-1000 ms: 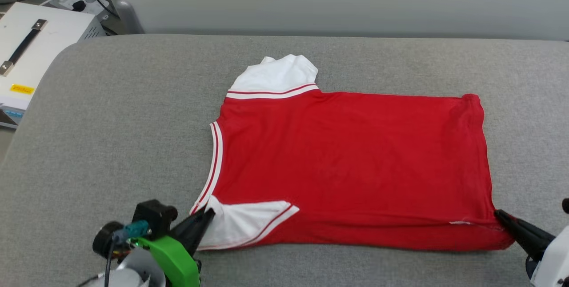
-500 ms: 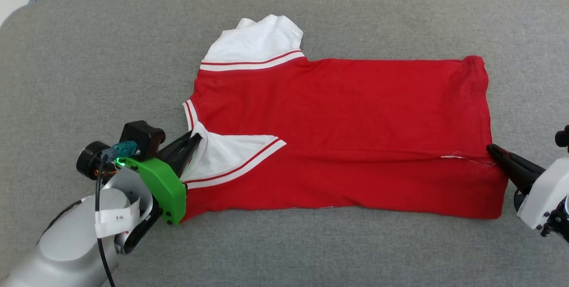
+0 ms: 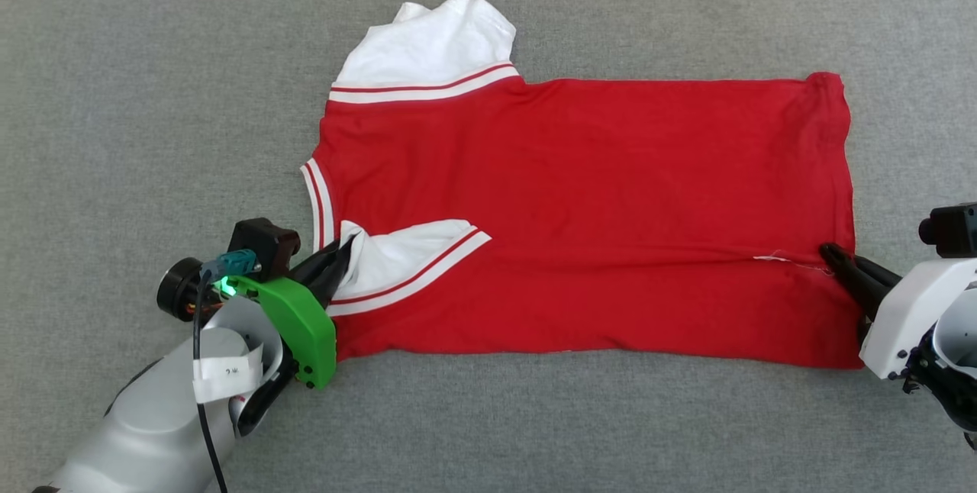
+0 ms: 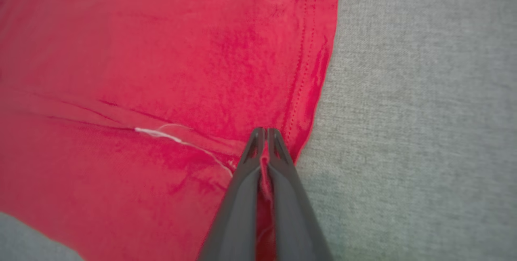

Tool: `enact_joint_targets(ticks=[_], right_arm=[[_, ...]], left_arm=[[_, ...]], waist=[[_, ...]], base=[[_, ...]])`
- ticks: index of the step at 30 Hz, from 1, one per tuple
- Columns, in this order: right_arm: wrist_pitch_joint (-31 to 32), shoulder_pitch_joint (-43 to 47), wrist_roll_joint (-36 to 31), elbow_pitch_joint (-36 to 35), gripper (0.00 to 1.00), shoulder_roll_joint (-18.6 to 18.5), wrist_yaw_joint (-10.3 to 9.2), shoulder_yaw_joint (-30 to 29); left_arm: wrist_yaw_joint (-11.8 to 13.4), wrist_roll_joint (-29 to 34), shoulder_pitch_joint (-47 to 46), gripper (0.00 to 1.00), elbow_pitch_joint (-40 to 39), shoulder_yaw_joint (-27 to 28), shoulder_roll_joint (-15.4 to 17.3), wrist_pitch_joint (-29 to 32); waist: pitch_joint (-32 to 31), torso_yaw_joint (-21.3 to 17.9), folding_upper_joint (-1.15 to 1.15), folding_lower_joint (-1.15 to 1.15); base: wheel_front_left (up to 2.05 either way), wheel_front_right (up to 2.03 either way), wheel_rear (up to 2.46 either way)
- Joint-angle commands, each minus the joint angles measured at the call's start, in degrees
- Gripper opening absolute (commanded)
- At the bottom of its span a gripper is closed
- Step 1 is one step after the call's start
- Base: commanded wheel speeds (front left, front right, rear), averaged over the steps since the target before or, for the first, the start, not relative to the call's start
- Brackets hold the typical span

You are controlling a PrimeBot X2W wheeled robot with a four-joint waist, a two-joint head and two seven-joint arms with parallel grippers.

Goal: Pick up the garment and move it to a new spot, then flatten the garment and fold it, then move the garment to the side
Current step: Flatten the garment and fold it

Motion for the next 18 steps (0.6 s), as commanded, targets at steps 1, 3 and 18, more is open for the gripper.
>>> enact_joint_targets(ticks=[1, 3, 18], right_arm=[[-1.04, -0.3, 0.45, 0.43, 0.45, 0.57, -0.04, 0.22], [-3.09, 0.2, 0.55, 0.36, 1.0, 0.45, -0.04, -0.23], [-8.93, 8.56, -1.46, -6.94, 1.0, -2.14, -0.04, -5.61]], left_arm=[[-0.17, -0.61, 0.57, 0.49, 1.39, -0.67, -0.61, 0.14], [-0.19, -0.71, 0.55, 1.0, 1.81, -0.19, -0.54, -0.46], [-0.24, -4.7, -5.06, 1.0, -8.85, 3.68, 7.35, 9.08]], waist=[[-1.27, 0.45, 0.0, 0.0], [-2.61, 0.8, 0.0, 0.0], [-9.81, 4.38, 0.0, 0.0]], base=[[0.0, 0.0, 0.0], [0.0, 0.0, 0.0], [0.0, 0.0, 0.0]])
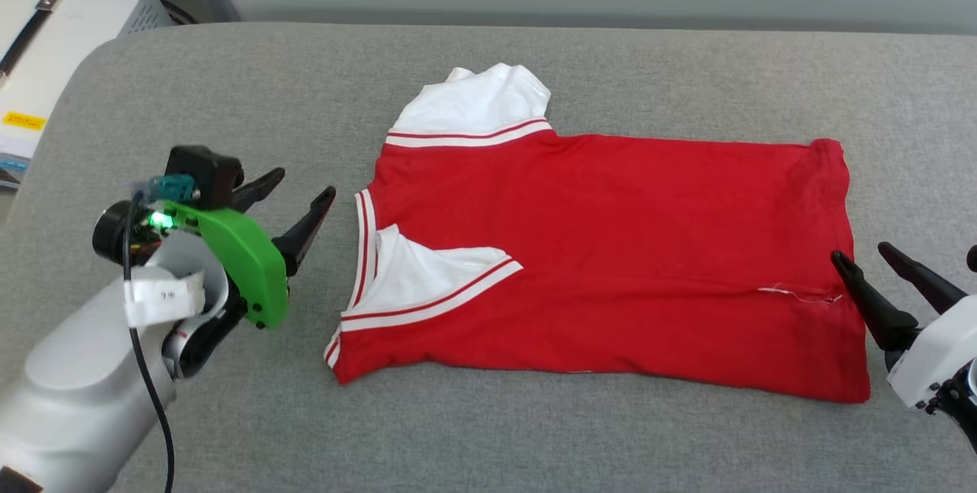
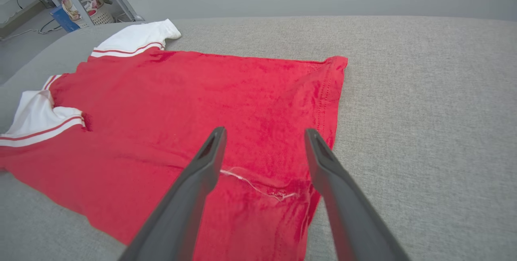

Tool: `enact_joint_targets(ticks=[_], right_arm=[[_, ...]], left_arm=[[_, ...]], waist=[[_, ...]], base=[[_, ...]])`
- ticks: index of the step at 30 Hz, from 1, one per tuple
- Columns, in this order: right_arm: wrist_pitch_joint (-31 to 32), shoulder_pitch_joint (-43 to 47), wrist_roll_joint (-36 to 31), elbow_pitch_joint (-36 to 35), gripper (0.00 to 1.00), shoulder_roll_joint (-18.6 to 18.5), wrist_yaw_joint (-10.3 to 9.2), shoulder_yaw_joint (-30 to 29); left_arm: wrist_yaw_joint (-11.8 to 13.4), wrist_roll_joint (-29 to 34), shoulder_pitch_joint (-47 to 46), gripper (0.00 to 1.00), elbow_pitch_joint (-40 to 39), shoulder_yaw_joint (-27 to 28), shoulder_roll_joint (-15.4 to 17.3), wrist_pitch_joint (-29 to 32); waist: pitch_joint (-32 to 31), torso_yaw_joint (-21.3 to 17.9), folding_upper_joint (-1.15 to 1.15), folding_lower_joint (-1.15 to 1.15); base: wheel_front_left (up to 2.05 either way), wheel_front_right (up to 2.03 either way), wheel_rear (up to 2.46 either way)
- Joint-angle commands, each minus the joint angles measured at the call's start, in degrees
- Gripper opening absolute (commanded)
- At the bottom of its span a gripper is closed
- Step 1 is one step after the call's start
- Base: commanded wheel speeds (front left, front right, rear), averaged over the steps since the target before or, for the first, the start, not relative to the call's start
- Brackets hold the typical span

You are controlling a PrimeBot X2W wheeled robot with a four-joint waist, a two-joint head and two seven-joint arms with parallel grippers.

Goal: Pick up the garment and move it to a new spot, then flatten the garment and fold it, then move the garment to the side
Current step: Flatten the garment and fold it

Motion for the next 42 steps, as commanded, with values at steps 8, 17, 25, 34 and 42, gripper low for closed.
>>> enact_joint_targets(ticks=[8, 17, 25, 34, 42], right_arm=[[3.02, 2.03, -1.44, -2.93, 1.0, 0.88, -0.04, -2.27], [5.81, 2.14, -2.02, -4.52, 1.0, 2.3, -0.04, -2.94], [6.77, 0.5, -2.35, -4.56, 1.0, 3.62, -0.04, -2.44], [6.57, -1.36, -2.49, -4.07, 1.0, 4.03, -0.04, -1.45], [8.83, -2.76, -4.35, -6.5, 1.0, 0.39, -0.04, -2.54]], left_arm=[[-0.14, -10.2, -4.27, 1.0, -6.08, -3.13, 1.81, 24.77], [-0.15, -16.9, -3.52, 1.0, -5.1, -7.53, 1.66, 41.11], [0.1, -16.59, -2.61, 1.0, 0.38, -9.16, -1.42, 41.49], [-0.02, -13.38, 0.22, 1.0, 6.53, -13.87, -2.84, 41.67], [-0.12, -11.66, -0.18, 0.0, 4.98, -14.01, -2.43, 35.66]], waist=[[-1.6, 1.48, 0.0, 0.0], [-0.45, 0.03, 0.0, 0.0], [1.91, -1.91, 0.0, 0.0], [2.96, -3.32, 0.0, 0.0], [0.56, -2.84, 0.0, 0.0]], base=[[0.0, 0.0, 0.0], [0.0, 0.0, 0.0], [0.0, 0.0, 0.0], [0.0, 0.0, 0.0], [0.0, 0.0, 0.0]])
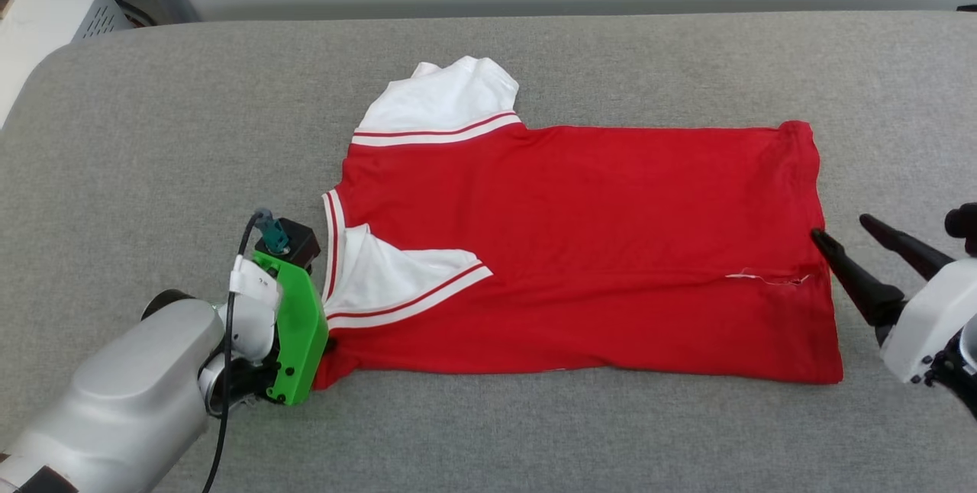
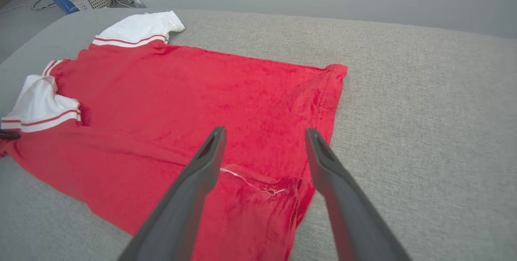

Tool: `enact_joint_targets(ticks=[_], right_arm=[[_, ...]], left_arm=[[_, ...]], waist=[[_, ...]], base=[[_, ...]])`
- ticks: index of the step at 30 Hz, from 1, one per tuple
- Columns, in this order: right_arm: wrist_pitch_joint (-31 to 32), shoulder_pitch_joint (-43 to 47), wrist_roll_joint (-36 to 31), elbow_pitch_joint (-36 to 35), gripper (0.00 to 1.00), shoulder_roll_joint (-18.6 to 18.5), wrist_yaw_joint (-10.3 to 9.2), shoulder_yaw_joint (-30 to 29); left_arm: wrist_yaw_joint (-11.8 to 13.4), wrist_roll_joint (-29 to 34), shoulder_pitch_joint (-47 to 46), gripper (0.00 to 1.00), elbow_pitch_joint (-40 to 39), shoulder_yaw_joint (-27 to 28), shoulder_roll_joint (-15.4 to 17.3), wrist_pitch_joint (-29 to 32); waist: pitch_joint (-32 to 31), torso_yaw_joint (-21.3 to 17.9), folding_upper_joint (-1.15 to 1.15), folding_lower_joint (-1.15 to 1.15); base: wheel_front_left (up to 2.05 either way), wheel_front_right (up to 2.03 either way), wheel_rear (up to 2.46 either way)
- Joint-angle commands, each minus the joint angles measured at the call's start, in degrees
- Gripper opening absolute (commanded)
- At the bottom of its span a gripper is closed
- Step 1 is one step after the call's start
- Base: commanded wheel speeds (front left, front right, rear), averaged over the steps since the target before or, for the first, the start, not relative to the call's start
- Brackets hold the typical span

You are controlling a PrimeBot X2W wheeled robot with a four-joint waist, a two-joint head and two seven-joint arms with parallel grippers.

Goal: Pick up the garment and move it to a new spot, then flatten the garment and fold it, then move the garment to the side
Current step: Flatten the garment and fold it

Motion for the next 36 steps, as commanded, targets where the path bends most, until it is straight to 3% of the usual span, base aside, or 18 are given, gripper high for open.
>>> enact_joint_targets(ticks=[1, 5, 11, 15, 25, 33, 34, 35, 36], right_arm=[[1.32, -1.31, -0.58, -0.9, 1.0, -1.11, -0.04, -0.7], [8.41, -1.66, -1.37, -3.37, 1.0, -4.55, -0.04, -1.52], [23.75, 0.21, 0.95, -5.72, 1.0, -8.07, -0.04, -2.05], [29.29, 1.74, 2.28, -5.36, 1.0, -7.13, -0.04, -2.98], [29.7, 2.49, -0.45, 3.15, 1.0, 0.52, -0.04, -2.54], [27.72, 3.36, 0.46, 11.01, 0.99, 4.84, -0.04, 2.3], [26.89, 3.21, 0.75, 11.08, 0.39, 4.94, -0.04, 2.55], [25.7, 2.91, 0.91, 11.07, 0.0, 4.8, -0.04, 2.79], [24.97, 2.67, 1.0, 10.97, 0.0, 4.54, -0.04, 3.1]], left_arm=[[0.18, 1.1, 2.26, 0.0, -0.28, -0.95, -0.15, -0.75], [0.17, 1.54, 1.99, 0.0, -3.71, -0.54, 1.63, -3.25], [0.38, 2.03, 2.85, 0.0, -8.54, -0.45, 4.08, -4.9], [1.11, 2.53, 3.14, 0.0, -10.85, -0.47, 4.79, -5.42], [2.05, 3.42, 2.43, 0.0, -13.42, -0.15, 5.29, -6.27], [2.1, 3.09, 3.31, 0.0, -12.63, -0.2, 5.43, -7.04], [2.1, 3.01, 3.58, 0.0, -12.45, -0.22, 5.54, -7.22], [2.09, 2.93, 3.88, 0.0, -12.26, -0.26, 5.65, -7.39], [2.11, 2.77, 4.19, 0.0, -12.09, -0.26, 5.72, -7.52]], waist=[[-1.0, 0.21, 0.0, 0.0], [-2.09, 0.33, 0.0, 0.0], [-2.38, 0.61, 0.0, 0.0], [-1.73, 1.04, 0.0, 0.0], [1.04, 2.11, 0.0, 0.0], [1.86, 2.26, 0.0, 0.0], [1.72, 2.11, 0.0, 0.0], [1.49, 1.94, 0.0, 0.0], [1.19, 1.77, 0.0, 0.0]], base=[[0.0, 0.0, 0.0], [0.0, 0.0, 0.0], [0.0, 0.0, 0.0], [0.0, 0.0, 0.0], [0.0, 0.0, 0.0], [0.0, 0.0, 0.0], [0.0, 0.0, 0.0], [0.0, 0.0, 0.0], [0.0, 0.0, 0.0]])
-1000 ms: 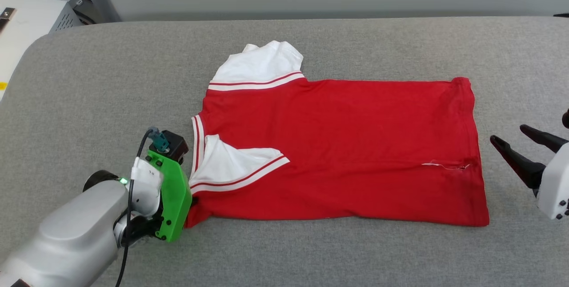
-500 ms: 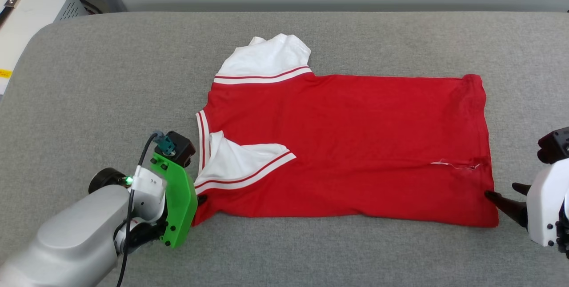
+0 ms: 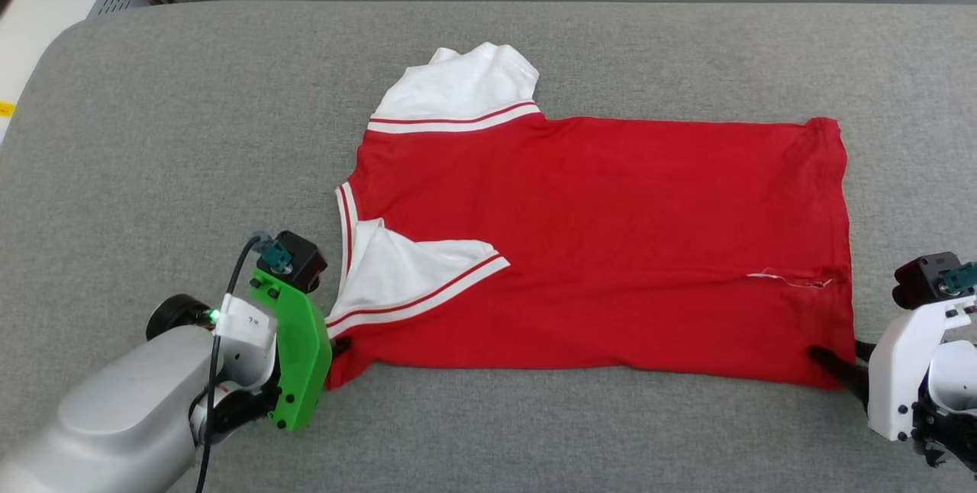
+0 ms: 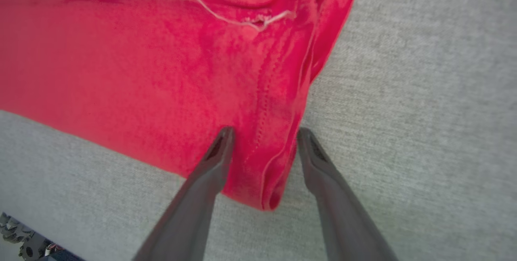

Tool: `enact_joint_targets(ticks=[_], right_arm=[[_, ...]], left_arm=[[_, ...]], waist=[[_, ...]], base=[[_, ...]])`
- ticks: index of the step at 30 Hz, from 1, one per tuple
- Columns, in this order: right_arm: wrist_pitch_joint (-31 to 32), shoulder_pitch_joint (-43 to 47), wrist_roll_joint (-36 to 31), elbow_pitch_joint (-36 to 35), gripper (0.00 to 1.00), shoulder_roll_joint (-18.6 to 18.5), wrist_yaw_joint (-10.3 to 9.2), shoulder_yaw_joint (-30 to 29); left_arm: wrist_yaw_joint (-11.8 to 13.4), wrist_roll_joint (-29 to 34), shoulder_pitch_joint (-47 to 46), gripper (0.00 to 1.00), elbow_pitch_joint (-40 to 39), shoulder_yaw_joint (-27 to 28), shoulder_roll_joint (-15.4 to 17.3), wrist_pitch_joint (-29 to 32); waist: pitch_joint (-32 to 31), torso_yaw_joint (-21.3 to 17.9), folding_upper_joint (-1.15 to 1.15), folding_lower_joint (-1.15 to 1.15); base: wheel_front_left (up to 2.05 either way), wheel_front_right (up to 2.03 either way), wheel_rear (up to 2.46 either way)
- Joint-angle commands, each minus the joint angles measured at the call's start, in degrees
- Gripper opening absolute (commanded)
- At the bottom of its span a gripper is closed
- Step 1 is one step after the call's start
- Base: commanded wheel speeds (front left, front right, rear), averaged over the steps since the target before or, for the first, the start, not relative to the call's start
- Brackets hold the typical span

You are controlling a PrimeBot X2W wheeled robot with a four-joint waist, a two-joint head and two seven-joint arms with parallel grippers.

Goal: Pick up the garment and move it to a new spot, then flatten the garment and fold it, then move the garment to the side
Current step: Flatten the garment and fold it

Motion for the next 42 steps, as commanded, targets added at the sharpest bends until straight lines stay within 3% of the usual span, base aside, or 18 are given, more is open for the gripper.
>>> enact_joint_targets(ticks=[1, 10, 20, 26, 35, 36, 37, 38, 39, 42], right_arm=[[-0.68, 0.48, 1.06, 0.7, 0.0, 1.51, 0.02, 1.97], [-5.95, 1.91, 4.56, -5.3, 0.0, -2.72, 0.02, 0.72], [-5.23, 11.59, 6.58, -14.01, 0.0, -6.67, 0.02, -4.51], [-3.3, 14.74, 5.93, -13.35, 0.0, -4.76, 0.02, -7.19], [-4.46, 12.66, 3.26, -5.83, 0.0, 0.33, 0.02, -6.56], [-5.09, 12.44, 3.2, -5.17, 0.0, 0.95, 0.02, -6.49], [-5.76, 12.3, 3.13, -4.84, 0.19, 1.35, 0.02, -6.46], [-6.74, 12.22, 2.87, -4.5, 0.56, 1.69, 0.02, -6.48], [-7.45, 12.2, 2.7, -4.35, 1.0, 1.93, 0.02, -6.43], [-10.62, 12.51, 2.37, -4.86, 1.0, 2.29, 0.02, -6.71]], left_arm=[[0.29, -0.41, 1.52, 0.0, 0.45, -0.01, 0.54, -0.37], [0.58, -3.01, 4.81, 0.0, -1.37, 1.01, 3.0, -2.05], [4.45, -4.39, 9.51, 0.0, -11.54, 0.63, 7.73, -1.84], [6.63, -4.48, 11.39, 0.0, -13.22, 0.23, 7.9, -2.44], [6.24, -4.99, 11.98, 0.0, -7.65, -0.03, 4.82, -3.64], [6.06, -5.15, 12.1, 0.25, -6.96, 0.1, 4.52, -4.06], [5.88, -5.22, 12.21, 0.5, -6.52, 0.18, 4.39, -4.42], [5.81, -4.92, 12.21, 1.0, -6.12, 0.41, 4.4, -5.34], [5.81, -4.78, 12.27, 1.0, -5.83, 0.67, 4.45, -6.13], [5.7, -4.41, 12.47, 1.0, -5.7, 1.3, 5.39, -7.92]], waist=[[-0.89, -0.53, 0.0, 0.0], [-5.38, -1.24, 0.0, 0.0], [-7.13, -0.99, 0.0, 0.0], [-5.63, -1.1, 0.0, 0.0], [-4.15, -0.86, 0.0, 0.0], [-4.3, -0.84, 0.0, 0.0], [-4.56, -0.82, 0.0, 0.0], [-4.88, -0.79, 0.0, 0.0], [-5.19, -0.79, 0.0, 0.0], [-6.23, -0.76, 0.0, 0.0]], base=[[0.0, 0.0, 0.0], [0.0, 0.0, 0.0], [0.0, 0.0, 0.0], [0.0, 0.0, 0.0], [0.0, 0.0, 0.0], [0.0, 0.0, 0.0], [0.0, 0.0, 0.0], [0.0, 0.0, 0.0], [0.0, 0.0, 0.0], [0.0, 0.0, 0.0]])
